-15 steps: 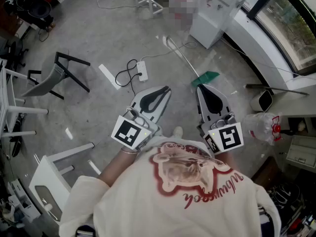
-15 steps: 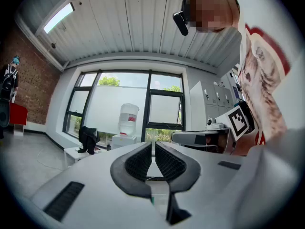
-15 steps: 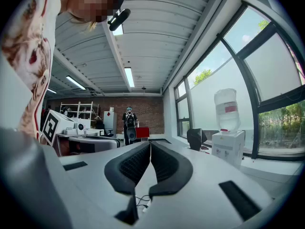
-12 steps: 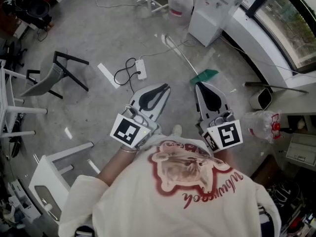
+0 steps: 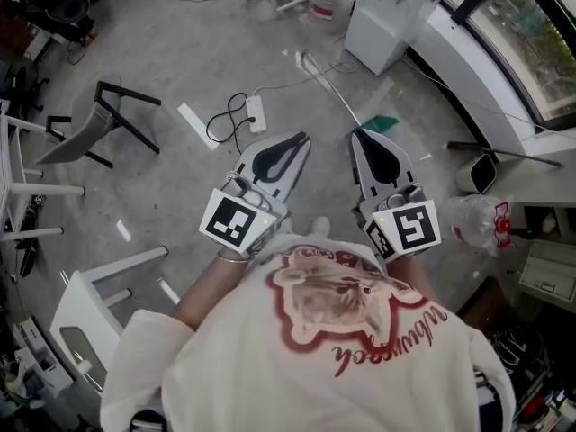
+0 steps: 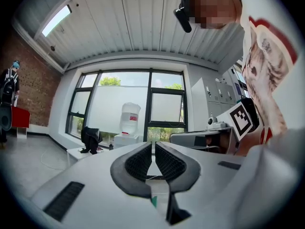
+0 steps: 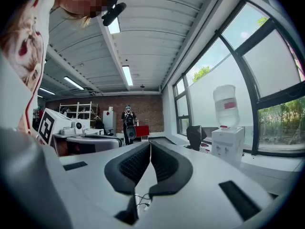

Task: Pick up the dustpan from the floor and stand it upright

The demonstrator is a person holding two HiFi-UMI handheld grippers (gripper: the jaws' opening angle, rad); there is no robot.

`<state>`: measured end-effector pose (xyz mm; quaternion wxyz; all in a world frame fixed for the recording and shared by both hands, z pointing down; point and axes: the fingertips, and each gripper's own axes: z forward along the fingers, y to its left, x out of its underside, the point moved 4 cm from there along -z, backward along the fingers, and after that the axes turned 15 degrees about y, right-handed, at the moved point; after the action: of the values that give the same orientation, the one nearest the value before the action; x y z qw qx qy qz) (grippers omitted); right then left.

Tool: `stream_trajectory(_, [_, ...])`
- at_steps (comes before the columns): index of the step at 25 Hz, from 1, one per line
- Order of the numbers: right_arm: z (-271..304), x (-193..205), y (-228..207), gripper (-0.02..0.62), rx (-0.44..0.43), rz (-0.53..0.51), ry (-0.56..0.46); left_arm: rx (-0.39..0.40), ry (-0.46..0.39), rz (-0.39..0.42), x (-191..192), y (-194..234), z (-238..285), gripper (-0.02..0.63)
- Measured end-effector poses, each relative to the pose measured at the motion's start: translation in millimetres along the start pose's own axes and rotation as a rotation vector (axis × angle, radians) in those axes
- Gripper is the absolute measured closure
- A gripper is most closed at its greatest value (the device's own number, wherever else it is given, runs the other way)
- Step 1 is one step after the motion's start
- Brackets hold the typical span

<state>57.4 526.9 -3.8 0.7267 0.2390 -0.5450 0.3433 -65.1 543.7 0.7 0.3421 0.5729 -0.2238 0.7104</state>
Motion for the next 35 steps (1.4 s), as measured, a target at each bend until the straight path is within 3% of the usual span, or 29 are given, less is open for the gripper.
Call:
stream_trajectory(9, [11.3,7.7,-33.3,0.568,0.013,0.016,0.008,-0.001,0.092,0.003,13.1,-2.5,50.7,0.568])
stream_trajectory(21, [41.3,23.5,-78.9,0.568,-0.004,0.054,0.085,-0.082,0.123,-0.002,15.3,-2.2,110.2,0.568])
stream_trajectory(30, [115.6,22.5,-118.4,0.568,0.016,0.059,0.139,-0.074,0.144,0.004,14.3,58.7,165.2,0.568])
stream_trajectory(35, [189.8,18.1,-157.9,0.568,0.027,0.070,0.154,-0.035,0.134,-0.015,14.2,131.0,219.2,0.568])
